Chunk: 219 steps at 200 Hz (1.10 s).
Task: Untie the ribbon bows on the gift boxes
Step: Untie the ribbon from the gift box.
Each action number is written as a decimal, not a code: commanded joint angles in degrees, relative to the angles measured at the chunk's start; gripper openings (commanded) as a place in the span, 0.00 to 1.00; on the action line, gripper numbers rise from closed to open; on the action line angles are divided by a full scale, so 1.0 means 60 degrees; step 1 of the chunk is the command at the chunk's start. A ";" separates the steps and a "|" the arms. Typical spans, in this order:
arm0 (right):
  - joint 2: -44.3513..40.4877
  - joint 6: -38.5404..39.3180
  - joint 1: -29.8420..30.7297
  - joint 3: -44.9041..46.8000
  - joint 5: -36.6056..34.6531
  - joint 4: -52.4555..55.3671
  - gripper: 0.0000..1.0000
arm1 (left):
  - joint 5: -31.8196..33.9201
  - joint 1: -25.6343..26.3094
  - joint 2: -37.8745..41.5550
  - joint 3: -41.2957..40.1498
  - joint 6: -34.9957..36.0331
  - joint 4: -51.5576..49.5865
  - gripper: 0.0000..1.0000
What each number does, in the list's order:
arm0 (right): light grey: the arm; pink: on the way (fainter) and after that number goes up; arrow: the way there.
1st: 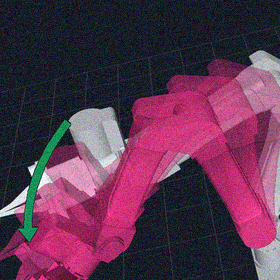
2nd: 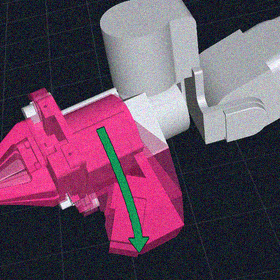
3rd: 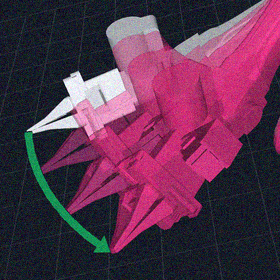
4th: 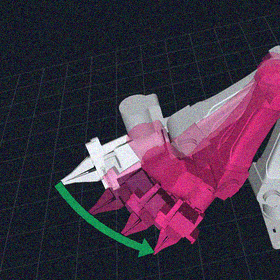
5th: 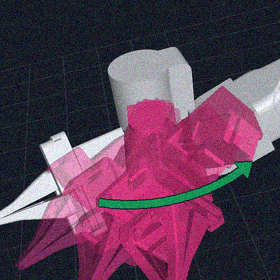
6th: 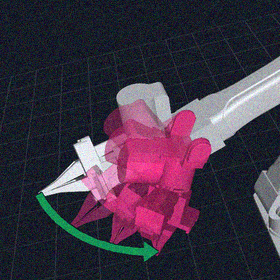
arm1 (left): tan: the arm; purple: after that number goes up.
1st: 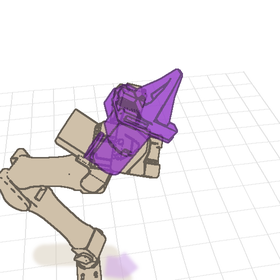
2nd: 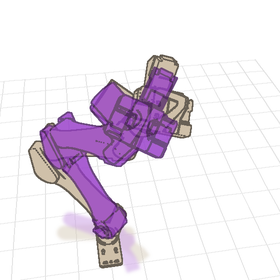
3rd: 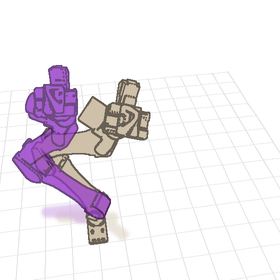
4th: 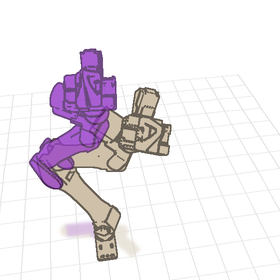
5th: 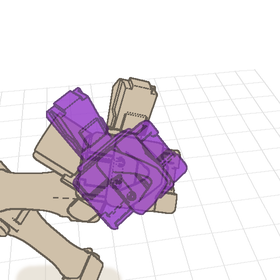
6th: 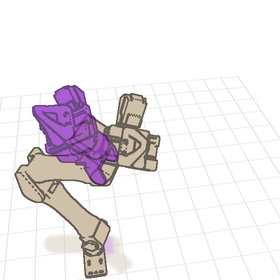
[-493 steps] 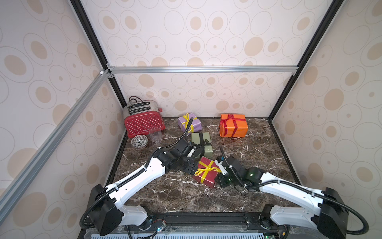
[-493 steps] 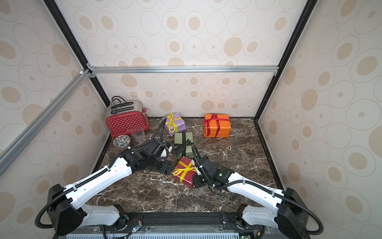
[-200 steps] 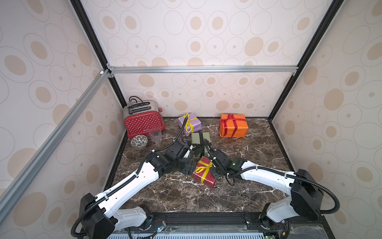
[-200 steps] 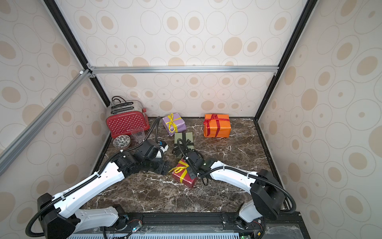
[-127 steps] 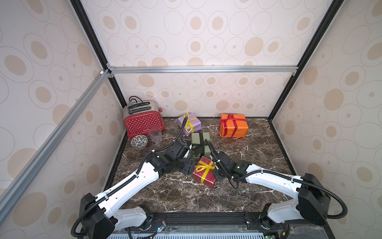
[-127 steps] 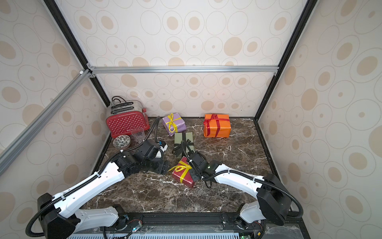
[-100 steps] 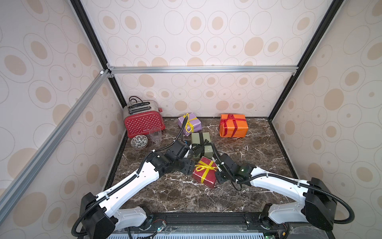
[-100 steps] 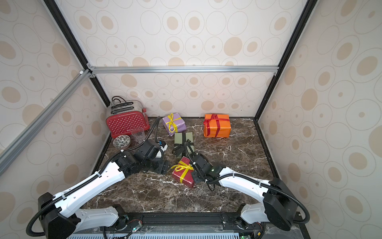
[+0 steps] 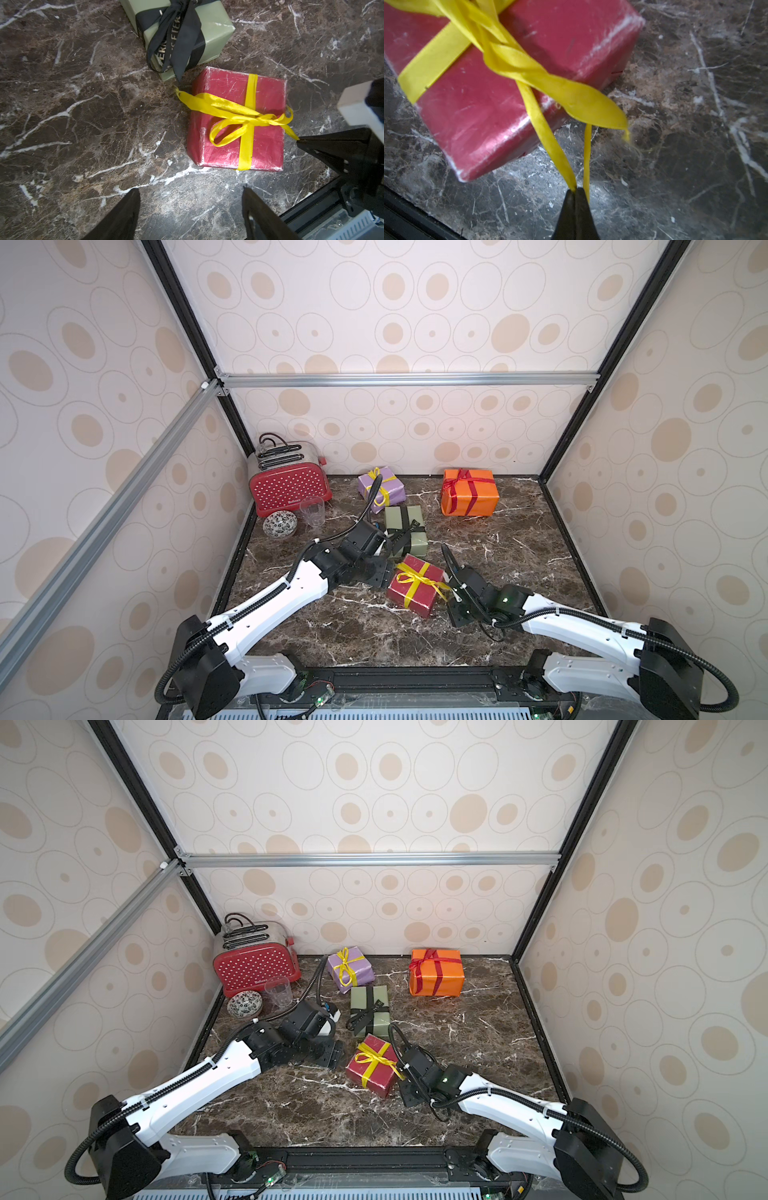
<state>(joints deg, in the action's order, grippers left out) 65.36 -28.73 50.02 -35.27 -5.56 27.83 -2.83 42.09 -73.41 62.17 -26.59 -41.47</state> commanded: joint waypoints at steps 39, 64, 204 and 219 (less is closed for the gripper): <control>0.0144 -0.0682 -0.0039 0.0081 -0.0226 0.1238 0.00 | -0.1092 -0.0055 -0.0737 0.0131 -0.1158 0.0734 0.76; 0.0432 -0.0700 -0.0032 0.0197 -0.0096 0.1006 0.00 | -0.1518 -0.0053 -0.1363 0.0292 -0.2086 0.1427 0.75; 0.1441 -0.0437 -0.0032 0.0339 -0.0708 -0.0424 0.02 | -0.2104 0.0497 -0.3895 0.1360 -0.4239 0.3240 0.66; 0.1295 -0.0379 -0.0035 0.0424 -0.0725 -0.0608 0.02 | -0.2063 0.0617 -0.3977 0.1351 -0.4353 0.3348 0.68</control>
<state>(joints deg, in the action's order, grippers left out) 74.61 -31.83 49.91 -34.15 -8.88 26.22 -13.82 44.14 -96.53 67.77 -51.24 -23.07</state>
